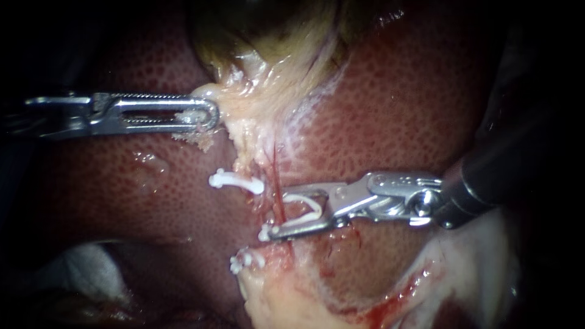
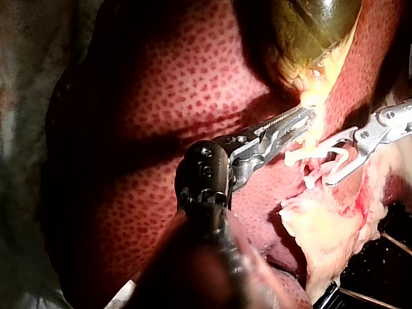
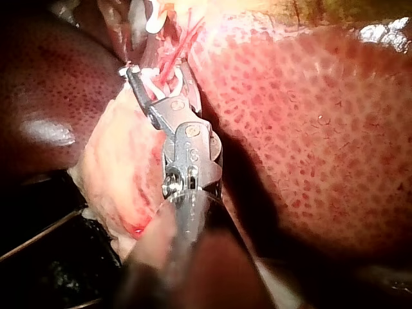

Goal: Clipping second clip right tube

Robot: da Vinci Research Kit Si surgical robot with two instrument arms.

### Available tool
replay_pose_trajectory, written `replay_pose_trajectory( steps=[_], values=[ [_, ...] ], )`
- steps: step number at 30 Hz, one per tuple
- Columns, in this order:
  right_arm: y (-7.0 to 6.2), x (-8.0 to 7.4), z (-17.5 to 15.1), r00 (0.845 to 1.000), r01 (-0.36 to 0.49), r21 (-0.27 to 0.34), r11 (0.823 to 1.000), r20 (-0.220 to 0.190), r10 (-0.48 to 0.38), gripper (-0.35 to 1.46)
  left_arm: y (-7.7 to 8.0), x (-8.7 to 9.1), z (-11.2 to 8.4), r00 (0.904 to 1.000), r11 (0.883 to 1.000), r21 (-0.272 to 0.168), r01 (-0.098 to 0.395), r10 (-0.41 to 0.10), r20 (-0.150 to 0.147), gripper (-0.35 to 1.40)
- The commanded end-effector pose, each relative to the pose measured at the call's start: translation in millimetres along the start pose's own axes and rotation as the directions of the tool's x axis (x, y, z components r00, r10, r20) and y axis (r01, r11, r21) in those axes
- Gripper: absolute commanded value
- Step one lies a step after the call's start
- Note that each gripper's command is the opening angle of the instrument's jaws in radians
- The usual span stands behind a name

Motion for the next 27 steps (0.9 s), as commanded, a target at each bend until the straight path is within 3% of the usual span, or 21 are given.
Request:
replay_pose_trajectory(
  steps=[1, 6, 11, 14, 20, 24, 27],
  values=[
    [-0.1, 0.0, 0.2, 1.0, -0.007, 0.009, 1.0, -0.004, 0.007, 0.5, -0.1, -0.1, 0.1, 1.0, 1.0, 0.0, 0.0, 0.0, 0.0, -0.35],
    [-0.6, 0.2, 0.9, 0.999, -0.046, 0.081, 0.996, -0.012, 0.047, 0.45, 0.0, -0.2, 0.2, 1.0, 1.0, -0.002, -0.001, 0.001, 0.001, -0.35],
    [-0.4, 0.5, 1.4, 0.996, -0.082, 0.095, 0.992, -0.021, 0.085, 0.4, 0.0, -0.2, 0.3, 1.0, 1.0, -0.002, -0.001, 0.001, 0.001, -0.35],
    [-0.2, 0.4, 1.3, 0.993, -0.118, 0.095, 0.988, -0.018, 0.121, 0.28, 0.0, -0.3, 0.3, 1.0, 1.0, -0.002, -0.001, 0.001, 0.001, -0.35],
    [0.1, 0.0, 0.7, 0.969, -0.245, 0.095, 0.965, -0.01, 0.247, -0.35, 0.0, -0.3, 0.4, 1.0, 1.0, -0.001, -0.002, 0.002, 0.001, -0.35],
    [0.2, -0.1, 0.4, 0.958, -0.285, 0.094, 0.954, -0.008, 0.287, -0.35, 0.0, -0.3, 0.4, 1.0, 1.0, -0.001, -0.002, 0.002, 0.001, -0.35],
    [0.1, -0.2, 0.2, 0.958, -0.284, 0.095, 0.954, -0.011, 0.286, -0.35, 0.0, -0.3, 0.4, 1.0, 1.0, -0.001, -0.002, 0.002, 0.001, -0.35]
  ],
)
